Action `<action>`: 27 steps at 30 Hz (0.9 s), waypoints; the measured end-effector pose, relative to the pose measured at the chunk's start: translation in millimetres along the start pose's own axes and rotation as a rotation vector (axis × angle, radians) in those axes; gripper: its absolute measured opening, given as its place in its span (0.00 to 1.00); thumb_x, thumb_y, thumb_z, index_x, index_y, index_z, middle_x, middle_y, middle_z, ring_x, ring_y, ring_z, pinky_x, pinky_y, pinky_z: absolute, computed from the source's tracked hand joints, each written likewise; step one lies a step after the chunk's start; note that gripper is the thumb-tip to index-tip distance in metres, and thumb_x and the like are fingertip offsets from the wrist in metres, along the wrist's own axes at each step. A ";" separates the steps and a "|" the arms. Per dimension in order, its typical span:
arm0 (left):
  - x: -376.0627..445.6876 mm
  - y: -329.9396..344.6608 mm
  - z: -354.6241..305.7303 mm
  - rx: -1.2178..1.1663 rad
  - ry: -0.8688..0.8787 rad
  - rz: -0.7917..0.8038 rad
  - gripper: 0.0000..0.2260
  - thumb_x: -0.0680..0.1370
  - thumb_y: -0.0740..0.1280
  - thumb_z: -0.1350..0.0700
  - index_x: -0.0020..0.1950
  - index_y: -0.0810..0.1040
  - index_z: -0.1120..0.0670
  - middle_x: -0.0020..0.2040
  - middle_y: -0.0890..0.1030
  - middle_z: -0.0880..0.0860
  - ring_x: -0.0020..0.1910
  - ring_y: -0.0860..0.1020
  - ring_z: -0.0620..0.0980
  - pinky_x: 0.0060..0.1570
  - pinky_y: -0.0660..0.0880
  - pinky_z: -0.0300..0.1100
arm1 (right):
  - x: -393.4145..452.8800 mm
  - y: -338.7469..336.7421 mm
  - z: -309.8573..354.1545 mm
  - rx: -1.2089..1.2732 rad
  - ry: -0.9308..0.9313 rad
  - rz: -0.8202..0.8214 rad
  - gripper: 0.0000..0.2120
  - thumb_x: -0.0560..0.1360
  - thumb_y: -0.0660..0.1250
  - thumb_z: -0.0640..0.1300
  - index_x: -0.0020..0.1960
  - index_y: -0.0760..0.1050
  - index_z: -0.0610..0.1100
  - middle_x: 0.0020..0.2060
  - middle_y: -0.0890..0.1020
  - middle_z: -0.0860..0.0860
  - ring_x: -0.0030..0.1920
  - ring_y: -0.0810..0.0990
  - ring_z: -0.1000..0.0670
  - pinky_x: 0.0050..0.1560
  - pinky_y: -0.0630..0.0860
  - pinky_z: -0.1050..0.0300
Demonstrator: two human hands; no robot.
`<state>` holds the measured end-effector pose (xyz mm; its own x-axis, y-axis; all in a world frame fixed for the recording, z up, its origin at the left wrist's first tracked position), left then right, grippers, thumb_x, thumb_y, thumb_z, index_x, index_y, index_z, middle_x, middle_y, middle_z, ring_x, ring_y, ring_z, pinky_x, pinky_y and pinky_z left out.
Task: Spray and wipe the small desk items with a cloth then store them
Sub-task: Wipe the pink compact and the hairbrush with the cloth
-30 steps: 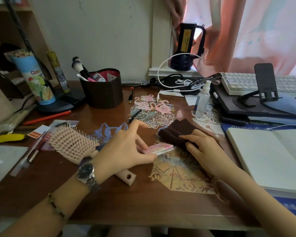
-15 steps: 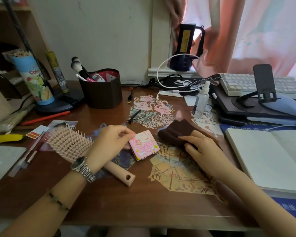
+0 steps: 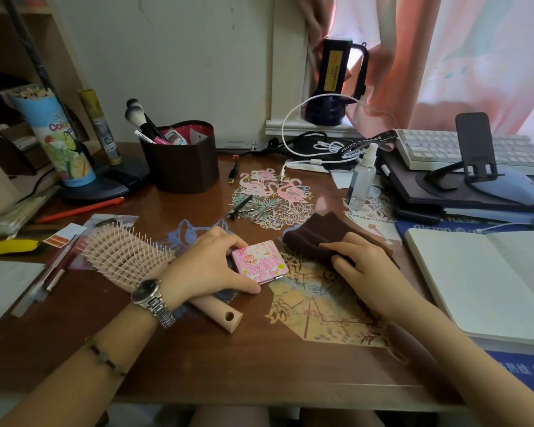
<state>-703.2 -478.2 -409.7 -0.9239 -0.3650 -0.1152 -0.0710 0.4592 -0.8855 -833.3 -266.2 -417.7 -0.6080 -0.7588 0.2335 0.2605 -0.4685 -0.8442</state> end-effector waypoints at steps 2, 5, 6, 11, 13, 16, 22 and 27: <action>-1.8 0.8 -4.5 0.004 0.027 0.024 0.36 0.61 0.77 0.39 0.66 0.72 0.46 0.57 0.69 0.44 0.55 0.70 0.41 0.55 0.70 0.37 | -0.2 -0.2 0.0 0.012 0.003 -0.002 0.16 0.79 0.59 0.43 0.65 0.74 0.50 0.44 0.74 0.54 0.45 0.75 0.55 0.47 0.75 0.49; -2.4 6.1 -14.0 0.003 0.063 0.010 0.39 0.61 0.76 0.37 0.68 0.70 0.47 0.57 0.71 0.44 0.54 0.70 0.41 0.53 0.70 0.36 | -0.4 -0.2 0.5 0.025 0.005 0.005 0.16 0.79 0.59 0.43 0.65 0.75 0.50 0.45 0.74 0.55 0.46 0.75 0.55 0.48 0.75 0.50; -1.8 8.9 -17.3 -0.010 0.070 -0.008 0.40 0.60 0.76 0.37 0.68 0.69 0.47 0.57 0.71 0.44 0.54 0.71 0.41 0.55 0.71 0.38 | -0.6 0.2 1.3 0.026 0.003 0.009 0.16 0.79 0.59 0.43 0.65 0.75 0.50 0.45 0.74 0.55 0.46 0.75 0.55 0.48 0.75 0.50; -1.2 18.3 -28.4 -0.077 0.086 -0.074 0.46 0.57 0.77 0.35 0.69 0.61 0.46 0.53 0.73 0.41 0.54 0.73 0.43 0.55 0.74 0.44 | -2.4 4.7 7.6 0.003 -0.029 0.008 0.16 0.79 0.59 0.43 0.65 0.75 0.51 0.44 0.72 0.55 0.44 0.75 0.56 0.45 0.74 0.51; -1.5 18.0 -27.4 -0.096 0.096 -0.074 0.47 0.57 0.77 0.36 0.69 0.60 0.46 0.52 0.73 0.41 0.54 0.74 0.43 0.56 0.74 0.43 | -3.2 8.7 11.1 -0.030 -0.060 0.012 0.17 0.79 0.59 0.43 0.66 0.74 0.52 0.43 0.71 0.56 0.42 0.74 0.56 0.41 0.73 0.56; -1.0 16.3 -24.7 -0.114 0.106 -0.066 0.47 0.57 0.78 0.37 0.70 0.60 0.46 0.52 0.73 0.41 0.53 0.74 0.42 0.57 0.74 0.43 | -3.2 15.7 17.0 -0.121 -0.106 0.007 0.18 0.79 0.59 0.44 0.67 0.73 0.50 0.43 0.69 0.56 0.41 0.71 0.56 0.34 0.64 0.64; -3.5 15.4 -26.3 -0.128 0.138 -0.118 0.47 0.57 0.79 0.37 0.69 0.59 0.46 0.52 0.75 0.42 0.51 0.75 0.41 0.55 0.75 0.42 | -1.7 26.2 42.2 -0.274 -0.215 -0.021 0.22 0.74 0.52 0.49 0.59 0.78 0.43 0.40 0.74 0.50 0.39 0.77 0.47 0.32 0.68 0.57; -2.2 11.7 -22.3 -0.198 0.135 -0.053 0.47 0.58 0.80 0.42 0.71 0.59 0.46 0.54 0.74 0.45 0.52 0.75 0.41 0.53 0.74 0.38 | 1.7 38.8 65.5 -0.338 -0.311 -0.042 0.17 0.72 0.55 0.47 0.51 0.80 0.43 0.37 0.74 0.50 0.35 0.75 0.48 0.30 0.71 0.56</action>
<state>-710.4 -454.0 -409.8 -0.9579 -0.2872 0.0018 -0.1805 0.5973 -0.7815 -775.1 -315.3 -418.5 -0.3453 -0.8663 0.3610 -0.0500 -0.3671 -0.9288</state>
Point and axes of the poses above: each hand's wrist, its own x-axis towards the middle knuckle, its own y-axis out of the palm, z = x × y, the point moved 3 cm from there along x, towards the middle knuckle
